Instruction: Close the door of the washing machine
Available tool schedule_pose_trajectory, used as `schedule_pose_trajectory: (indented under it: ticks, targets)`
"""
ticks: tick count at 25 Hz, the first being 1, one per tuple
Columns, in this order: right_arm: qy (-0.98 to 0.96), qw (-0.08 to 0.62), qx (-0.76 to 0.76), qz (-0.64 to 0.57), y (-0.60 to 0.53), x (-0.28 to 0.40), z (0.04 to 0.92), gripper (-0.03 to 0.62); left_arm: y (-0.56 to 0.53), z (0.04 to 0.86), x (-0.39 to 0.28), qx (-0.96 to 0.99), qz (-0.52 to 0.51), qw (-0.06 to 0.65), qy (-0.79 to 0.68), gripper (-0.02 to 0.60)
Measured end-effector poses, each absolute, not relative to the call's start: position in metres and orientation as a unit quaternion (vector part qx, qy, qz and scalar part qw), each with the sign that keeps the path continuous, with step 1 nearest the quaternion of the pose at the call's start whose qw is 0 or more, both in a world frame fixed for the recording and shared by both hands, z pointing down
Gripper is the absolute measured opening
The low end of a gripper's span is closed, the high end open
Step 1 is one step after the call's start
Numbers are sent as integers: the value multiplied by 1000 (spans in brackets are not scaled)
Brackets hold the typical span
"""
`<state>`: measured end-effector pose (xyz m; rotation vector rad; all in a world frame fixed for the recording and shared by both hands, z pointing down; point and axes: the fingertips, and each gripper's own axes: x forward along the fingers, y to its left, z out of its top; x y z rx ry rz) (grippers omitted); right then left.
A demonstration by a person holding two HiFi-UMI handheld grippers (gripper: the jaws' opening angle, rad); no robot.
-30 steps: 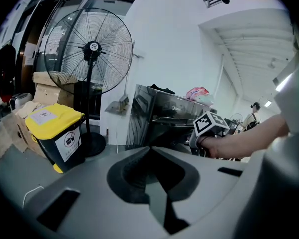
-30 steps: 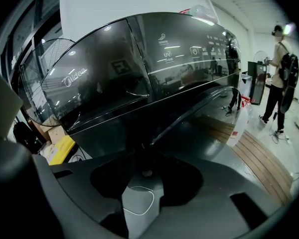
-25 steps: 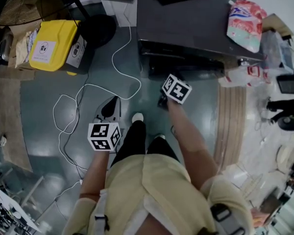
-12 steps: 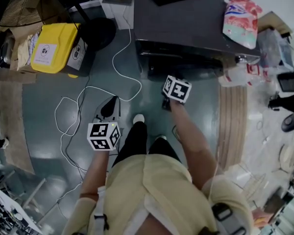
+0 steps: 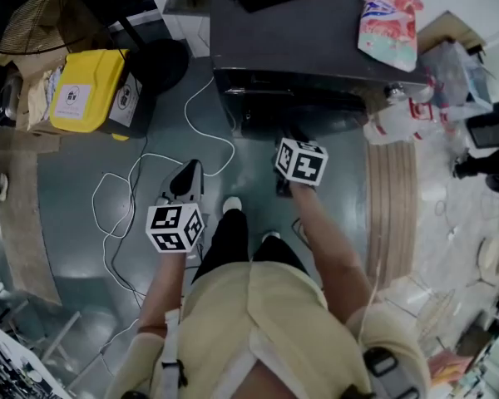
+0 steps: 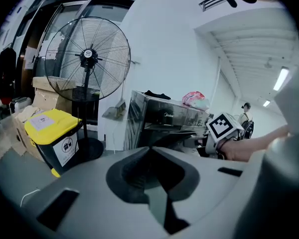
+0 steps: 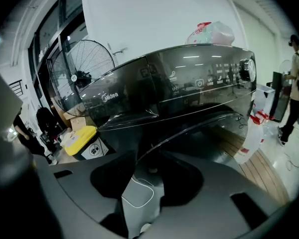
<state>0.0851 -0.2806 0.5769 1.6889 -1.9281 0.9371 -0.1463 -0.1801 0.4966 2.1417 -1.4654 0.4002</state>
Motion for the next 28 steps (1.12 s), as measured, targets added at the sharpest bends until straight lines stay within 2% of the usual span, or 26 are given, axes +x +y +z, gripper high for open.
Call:
schedule_pose_trajectory:
  ticks: [16, 28]
  targets:
    - [-726, 184, 570, 337, -225, 99, 542, 141, -168, 482, -109, 801, 139, 257, -522, 5]
    - [-749, 165, 556, 320, -199, 90, 515, 122, -158, 475, -112, 799, 140, 263, -523, 5]
